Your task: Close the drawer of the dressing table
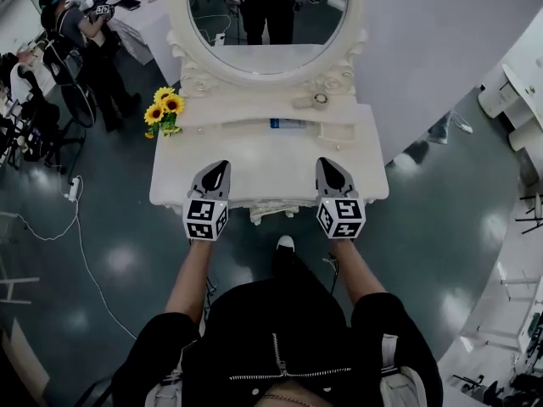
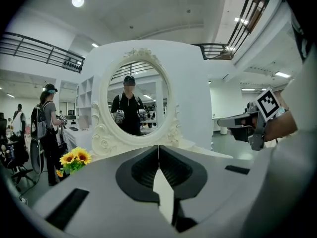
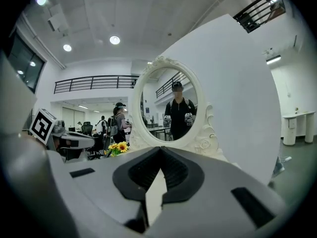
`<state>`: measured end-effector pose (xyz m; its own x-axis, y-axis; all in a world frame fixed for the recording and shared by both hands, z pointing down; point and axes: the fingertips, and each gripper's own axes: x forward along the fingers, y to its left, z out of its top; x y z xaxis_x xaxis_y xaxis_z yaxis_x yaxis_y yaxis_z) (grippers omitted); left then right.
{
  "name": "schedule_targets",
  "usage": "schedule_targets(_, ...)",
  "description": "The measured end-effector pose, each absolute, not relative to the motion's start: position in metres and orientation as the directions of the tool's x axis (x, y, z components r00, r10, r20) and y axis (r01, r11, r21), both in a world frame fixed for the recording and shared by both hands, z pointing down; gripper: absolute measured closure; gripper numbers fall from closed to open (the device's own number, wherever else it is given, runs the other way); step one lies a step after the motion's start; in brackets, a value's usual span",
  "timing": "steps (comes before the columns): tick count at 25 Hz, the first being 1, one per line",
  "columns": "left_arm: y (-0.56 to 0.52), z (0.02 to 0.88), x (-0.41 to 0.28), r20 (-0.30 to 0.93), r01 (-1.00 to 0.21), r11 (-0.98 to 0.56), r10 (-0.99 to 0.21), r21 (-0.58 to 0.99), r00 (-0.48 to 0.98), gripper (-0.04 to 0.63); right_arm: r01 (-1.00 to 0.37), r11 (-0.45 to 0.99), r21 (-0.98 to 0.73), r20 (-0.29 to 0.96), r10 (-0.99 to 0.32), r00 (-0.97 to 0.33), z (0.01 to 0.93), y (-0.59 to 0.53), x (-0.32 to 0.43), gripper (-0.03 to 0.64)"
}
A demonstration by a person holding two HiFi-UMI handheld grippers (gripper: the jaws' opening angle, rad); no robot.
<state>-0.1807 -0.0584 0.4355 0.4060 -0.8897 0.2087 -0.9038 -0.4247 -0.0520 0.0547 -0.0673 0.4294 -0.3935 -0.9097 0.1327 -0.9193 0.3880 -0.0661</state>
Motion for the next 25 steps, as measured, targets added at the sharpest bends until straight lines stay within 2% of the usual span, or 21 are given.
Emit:
schedule_targets(11, -0.177, 0.433, -0.146, 0.209, -0.921, -0.385, -0.907, -0.053, 0.367, 0.574, -0.894, 0.444, -0.056, 0.129, -0.885, -0.447, 0.423, -0.198, 0.085, 0.611)
schedule_targets(25, -0.227, 0.415, -0.144, 0.18, -0.906, -0.418, -0.898, -0.06, 0.402, 0.574, -0.905, 0.423, -0.044, 0.101, -0.9, -0.425, 0.404, -0.236, 0.081, 0.611)
